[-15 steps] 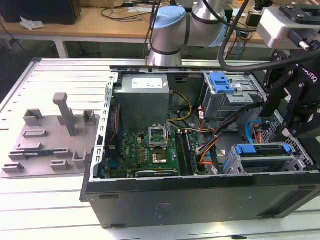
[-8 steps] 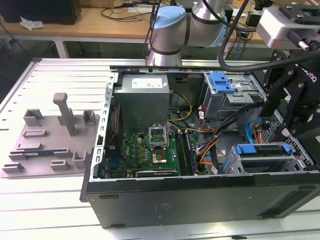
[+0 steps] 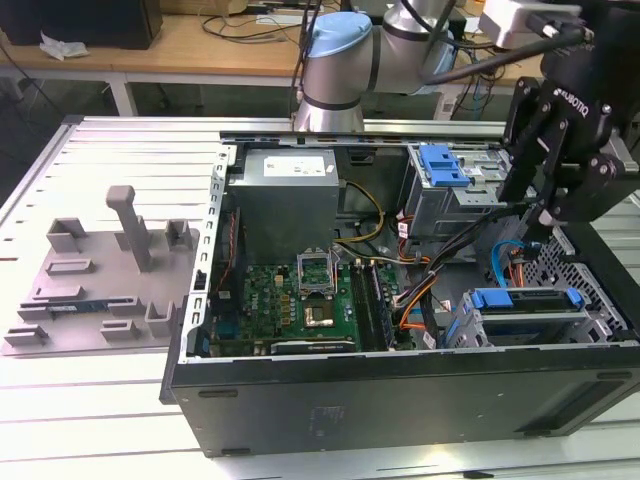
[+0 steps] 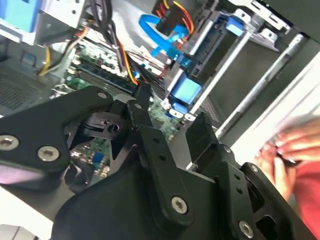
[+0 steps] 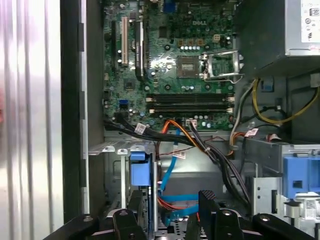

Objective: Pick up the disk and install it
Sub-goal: 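Insert the first disk wire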

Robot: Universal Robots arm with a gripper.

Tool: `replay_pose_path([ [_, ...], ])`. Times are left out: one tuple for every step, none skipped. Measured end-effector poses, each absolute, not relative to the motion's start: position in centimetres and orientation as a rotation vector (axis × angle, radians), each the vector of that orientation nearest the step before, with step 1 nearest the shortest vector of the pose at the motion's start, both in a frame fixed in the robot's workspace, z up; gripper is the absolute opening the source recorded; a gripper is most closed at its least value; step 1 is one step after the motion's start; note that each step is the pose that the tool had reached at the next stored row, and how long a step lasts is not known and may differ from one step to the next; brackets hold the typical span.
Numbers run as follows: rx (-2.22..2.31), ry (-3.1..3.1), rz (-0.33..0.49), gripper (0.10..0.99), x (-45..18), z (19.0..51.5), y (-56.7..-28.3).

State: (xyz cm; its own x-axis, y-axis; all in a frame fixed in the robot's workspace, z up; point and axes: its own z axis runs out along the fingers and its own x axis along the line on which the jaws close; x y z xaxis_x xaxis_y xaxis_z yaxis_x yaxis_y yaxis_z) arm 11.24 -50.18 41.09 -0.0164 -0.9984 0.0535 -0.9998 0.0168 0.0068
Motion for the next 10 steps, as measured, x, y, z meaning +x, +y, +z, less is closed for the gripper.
replay_pose_path([
  [2.158,-2.195,0.081,0.565,11.2,41.1,-49.9],
  [2.141,-2.177,0.117,0.565,11.3,41.1,-49.6],
  [2.122,-2.159,0.154,0.565,11.3,41.1,-49.3],
  [2.113,-2.149,0.172,0.565,11.3,41.1,-49.1],
  [2.103,-2.14,0.191,0.565,11.3,41.1,-48.9],
  [2.094,-2.13,0.208,0.565,11.3,41.1,-48.6],
  [2.088,-2.124,0.219,0.565,11.3,41.0,-48.1],
  [2.088,-2.124,0.22,0.565,11.4,41.0,-47.8],
  [2.087,-2.125,0.22,0.565,11.4,40.9,-47.7],
  [2.081,-2.13,0.219,0.565,11.4,40.9,-47.7],
])
